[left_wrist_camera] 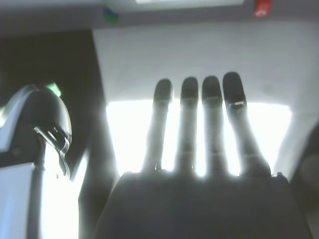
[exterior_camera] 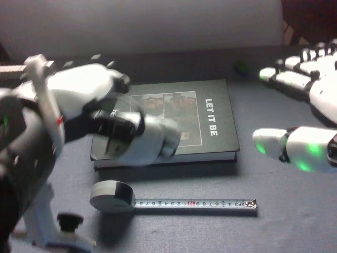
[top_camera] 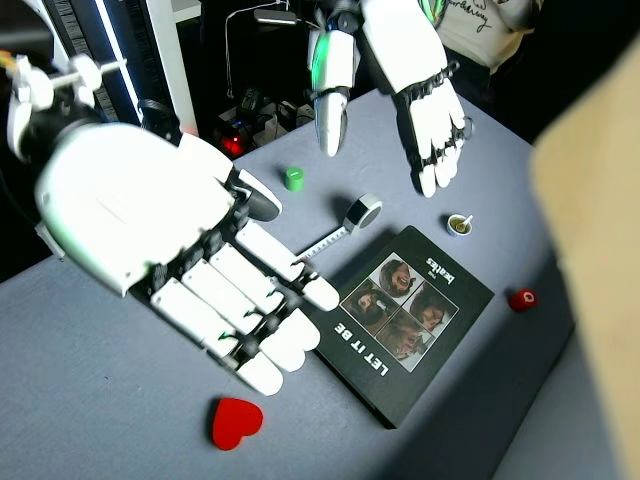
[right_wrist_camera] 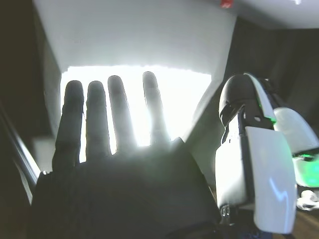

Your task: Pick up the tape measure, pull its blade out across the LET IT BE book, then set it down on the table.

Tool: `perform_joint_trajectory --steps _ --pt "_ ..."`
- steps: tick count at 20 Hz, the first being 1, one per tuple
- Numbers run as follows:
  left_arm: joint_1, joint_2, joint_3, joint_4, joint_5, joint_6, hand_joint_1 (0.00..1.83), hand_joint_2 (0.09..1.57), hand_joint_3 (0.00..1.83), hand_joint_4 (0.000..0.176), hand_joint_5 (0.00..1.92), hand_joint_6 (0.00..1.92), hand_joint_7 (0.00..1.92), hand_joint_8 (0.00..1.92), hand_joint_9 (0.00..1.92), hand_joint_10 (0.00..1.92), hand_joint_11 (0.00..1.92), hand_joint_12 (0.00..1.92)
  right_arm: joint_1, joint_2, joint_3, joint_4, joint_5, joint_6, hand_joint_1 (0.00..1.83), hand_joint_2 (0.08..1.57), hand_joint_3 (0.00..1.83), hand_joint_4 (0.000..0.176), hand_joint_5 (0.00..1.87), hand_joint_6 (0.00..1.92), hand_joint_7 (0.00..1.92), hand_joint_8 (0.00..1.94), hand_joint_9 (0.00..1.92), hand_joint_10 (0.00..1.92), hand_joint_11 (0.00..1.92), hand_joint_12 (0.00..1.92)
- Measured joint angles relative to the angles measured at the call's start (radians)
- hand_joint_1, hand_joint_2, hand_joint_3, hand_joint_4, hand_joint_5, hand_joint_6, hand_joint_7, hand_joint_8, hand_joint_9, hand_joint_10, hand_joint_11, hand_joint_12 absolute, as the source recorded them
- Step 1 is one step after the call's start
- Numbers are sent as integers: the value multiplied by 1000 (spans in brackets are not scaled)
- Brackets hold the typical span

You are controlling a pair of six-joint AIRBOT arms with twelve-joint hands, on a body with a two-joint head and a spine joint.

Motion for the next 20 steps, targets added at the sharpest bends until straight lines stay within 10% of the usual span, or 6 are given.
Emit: perform_joint_trajectory --steps 7,17,20 --pt "85 21 -97 104 -147 -217 884 978 0 0 203 1 182 0 142 1 0 544 -3 -10 23 -193 -85 187 15 1131 0 134 95 4 91 4 60 11 0 308" --pt "297 21 -126 373 -6 -731 1032 991 1 0 219 4 186 1 153 3 0 531 -32 6 7 -151 -132 264 25 1151 2 130 92 0 91 4 50 0 0 339" --pt "322 22 -113 363 24 -741 1065 974 0 0 276 8 217 6 181 7 0 559 -39 8 7 -146 -116 261 28 1156 3 128 99 2 111 7 49 0 0 375"
